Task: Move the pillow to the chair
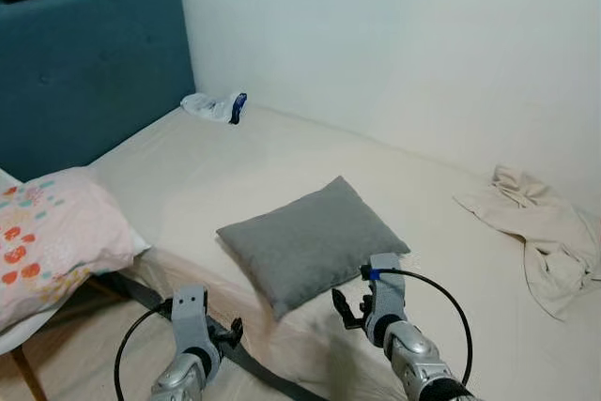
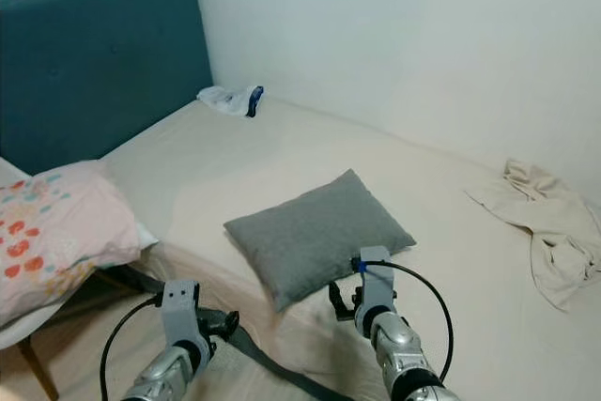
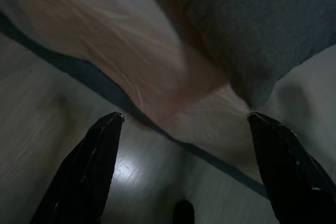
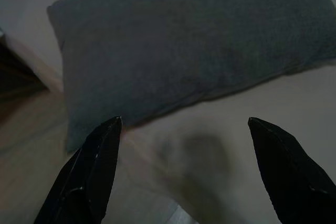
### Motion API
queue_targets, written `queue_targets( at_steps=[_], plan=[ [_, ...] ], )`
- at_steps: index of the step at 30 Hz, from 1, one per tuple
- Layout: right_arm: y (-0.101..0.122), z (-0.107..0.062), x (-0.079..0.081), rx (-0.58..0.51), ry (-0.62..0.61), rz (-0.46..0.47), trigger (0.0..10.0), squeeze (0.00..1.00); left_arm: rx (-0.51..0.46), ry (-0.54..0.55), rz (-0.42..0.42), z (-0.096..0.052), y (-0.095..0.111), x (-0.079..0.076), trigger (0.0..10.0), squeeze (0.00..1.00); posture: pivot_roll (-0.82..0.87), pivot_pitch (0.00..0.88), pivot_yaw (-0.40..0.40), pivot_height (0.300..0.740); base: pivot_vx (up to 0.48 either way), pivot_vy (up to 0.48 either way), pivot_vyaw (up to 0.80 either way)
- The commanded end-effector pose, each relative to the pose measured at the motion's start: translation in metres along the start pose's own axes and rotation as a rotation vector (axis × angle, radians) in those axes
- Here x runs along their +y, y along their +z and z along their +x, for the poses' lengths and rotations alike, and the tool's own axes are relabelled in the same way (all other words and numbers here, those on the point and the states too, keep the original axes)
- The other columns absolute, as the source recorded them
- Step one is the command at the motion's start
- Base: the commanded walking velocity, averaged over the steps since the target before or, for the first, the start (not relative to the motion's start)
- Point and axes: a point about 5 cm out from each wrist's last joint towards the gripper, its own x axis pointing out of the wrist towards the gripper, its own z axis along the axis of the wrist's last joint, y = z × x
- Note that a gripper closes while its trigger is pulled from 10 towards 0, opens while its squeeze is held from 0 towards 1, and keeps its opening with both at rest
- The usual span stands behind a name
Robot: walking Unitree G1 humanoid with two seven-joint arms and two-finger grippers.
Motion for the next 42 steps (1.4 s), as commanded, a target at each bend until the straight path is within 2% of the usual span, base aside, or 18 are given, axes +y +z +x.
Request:
queue_targets(
  at_steps=[1, 6, 20, 25, 28, 34, 42],
  plan=[
    [0.001, 0.001, 0.001, -0.006, 0.012, 0.003, 10.0, 0.0, 0.005, -0.018, 0.008, 0.001, -0.001, -0.005, 10.0, 0.0, -0.06, 0.0, -0.044, 0.74, 0.307, 0.0, 0.0],
    [0.0, 0.001, 0.004, 0.003, 0.036, 0.005, 10.0, 0.0, 0.003, -0.005, 0.0, 0.001, -0.001, -0.004, 10.0, 0.0, -0.05, 0.0, -0.048, 0.74, 0.28, 0.0, 0.0],
    [-0.002, 0.001, 0.008, 0.009, 0.06, 0.03, 10.0, 0.0, 0.014, 0.017, -0.011, -0.001, -0.004, -0.001, 10.0, 0.0, -0.06, 0.0, -0.043, 0.74, 0.052, 0.0, 0.0],
    [-0.008, -0.001, -0.004, 0.05, -0.042, 0.088, 10.0, 0.0, 0.016, 0.016, -0.008, -0.001, -0.005, -0.001, 10.0, 0.0, -0.06, 0.0, -0.042, 0.74, 0.0, 0.0, 0.0],
    [-0.009, -0.004, -0.016, 0.053, -0.116, 0.174, 10.0, 0.0, 0.024, 0.012, -0.001, -0.002, -0.007, 0.0, 10.0, 0.0, -0.06, 0.0, -0.039, 0.74, 0.0, 0.0, 0.0],
    [-0.01, -0.006, -0.022, 0.057, -0.144, 0.203, 10.0, 0.0, 0.034, 0.013, 0.007, -0.003, -0.009, 0.001, 10.0, 0.0, -0.06, 0.0, -0.037, 0.74, 0.0, 0.0, 0.0],
    [-0.006, -0.005, -0.025, 0.053, -0.154, 0.307, 10.0, 0.0, 0.041, 0.007, 0.019, -0.004, -0.011, 0.0, 10.0, 0.0, -0.06, 0.0, -0.034, 0.72, 0.0, 0.0, 0.0]
  ],
)
